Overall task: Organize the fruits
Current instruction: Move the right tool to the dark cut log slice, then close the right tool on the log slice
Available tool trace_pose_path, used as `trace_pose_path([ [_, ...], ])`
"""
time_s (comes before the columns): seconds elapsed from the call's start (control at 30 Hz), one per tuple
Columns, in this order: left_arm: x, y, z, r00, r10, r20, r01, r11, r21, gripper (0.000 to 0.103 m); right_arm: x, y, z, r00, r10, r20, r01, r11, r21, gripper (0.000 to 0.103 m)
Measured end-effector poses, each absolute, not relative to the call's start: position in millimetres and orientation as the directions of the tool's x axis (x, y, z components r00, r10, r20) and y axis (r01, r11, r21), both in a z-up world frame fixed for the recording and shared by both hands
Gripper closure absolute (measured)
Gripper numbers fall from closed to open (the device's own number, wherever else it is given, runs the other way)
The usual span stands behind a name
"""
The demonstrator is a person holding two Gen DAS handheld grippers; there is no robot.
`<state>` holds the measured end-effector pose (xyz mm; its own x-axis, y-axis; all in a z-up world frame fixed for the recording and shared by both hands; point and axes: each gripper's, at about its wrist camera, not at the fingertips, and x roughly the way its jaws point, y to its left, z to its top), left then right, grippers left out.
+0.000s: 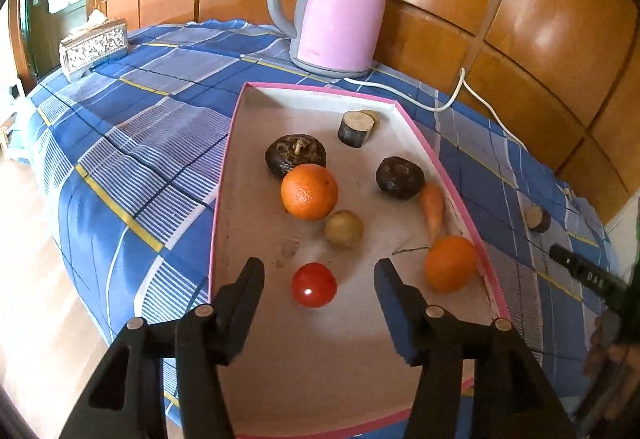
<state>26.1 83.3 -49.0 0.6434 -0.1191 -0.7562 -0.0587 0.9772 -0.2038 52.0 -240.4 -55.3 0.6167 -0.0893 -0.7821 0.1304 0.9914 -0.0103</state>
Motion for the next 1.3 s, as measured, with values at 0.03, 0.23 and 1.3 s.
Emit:
trace_pose_path([
  [0.03,26,83,-49,0.644,-0.114,-0.756,-0.062,0.978,-0.2,0.044,54,-240,-54,0.62,-0.091,-0.779,0.132,0.991,-0.011,0.046],
  [0.23,23,80,-46,0.652,-0.094,-0.753,-0.071,0.98,-0.184,0.035,67,-239,-48,0.632,-0.109,-0.768,0.133,0.991,-0.031,0.046],
  [1.3,13,77,-42,0.67,-0.002,-0.743,-0.137,0.983,-0.126,0.007,117,-257,-64,0.59,-0.15,-0.793,0.152,0.986,-0.073,0.075],
])
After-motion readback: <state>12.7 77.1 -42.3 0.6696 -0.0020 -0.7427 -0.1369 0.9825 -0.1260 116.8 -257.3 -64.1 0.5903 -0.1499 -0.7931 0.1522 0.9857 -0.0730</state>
